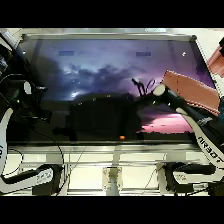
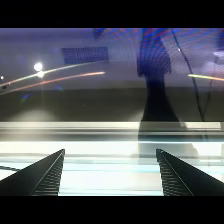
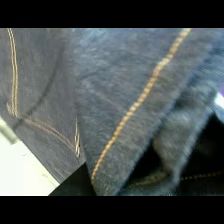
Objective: Fold the clothes and pants, and hang the long-sleeved shirts on hangers.
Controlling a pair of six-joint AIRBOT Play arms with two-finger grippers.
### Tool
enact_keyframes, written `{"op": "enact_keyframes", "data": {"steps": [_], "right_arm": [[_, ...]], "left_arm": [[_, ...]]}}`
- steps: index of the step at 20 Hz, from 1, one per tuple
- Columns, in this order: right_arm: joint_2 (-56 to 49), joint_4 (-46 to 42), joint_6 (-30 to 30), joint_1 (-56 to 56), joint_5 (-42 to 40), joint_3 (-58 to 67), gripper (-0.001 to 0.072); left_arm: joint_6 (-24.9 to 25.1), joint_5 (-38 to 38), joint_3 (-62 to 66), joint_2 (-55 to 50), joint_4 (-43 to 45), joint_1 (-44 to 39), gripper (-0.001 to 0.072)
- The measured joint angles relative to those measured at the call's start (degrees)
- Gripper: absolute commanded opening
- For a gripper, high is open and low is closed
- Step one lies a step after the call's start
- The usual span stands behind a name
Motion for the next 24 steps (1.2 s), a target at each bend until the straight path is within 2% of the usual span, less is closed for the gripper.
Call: {"op": "enact_keyframes", "data": {"steps": [4, 9, 15, 21, 22, 24], "right_arm": [[-0.3, -13.6, 5.7, -6.9, 4.5, 19.5, 0.0011], [-0.8, -19.5, 11.3, -26.8, 10.9, 35.6, 0.0012], [-1.9, -20.6, 16.7, -50.7, 18.3, 40.5, 0.0013], [-4.8, -21.0, 18.3, -59.9, 20.2, 41.1, 0.0015], [-5.5, -21.3, 18.4, -60.2, 20.3, 41.1, 0.0038], [-6.9, -22.2, 18.6, -60.1, 21.0, 41.1, 0.0244]], "left_arm": [[0.0, 0.0, 0.0, 0.0, 0.0, 0.0, 0.0658], [0.0, 0.0, 0.0, 0.0, 0.0, 0.0, 0.0658], [0.0, 0.0, 0.0, 0.0, 0.0, 0.0, 0.0658], [0.0, 0.0, 0.0, 0.0, 0.0, 0.0, 0.0658], [0.0, 0.0, 0.0, 0.0, 0.0, 0.0, 0.0658], [0.0, 0.0, 0.0, 0.0, 0.0, 0.0, 0.0658]]}}
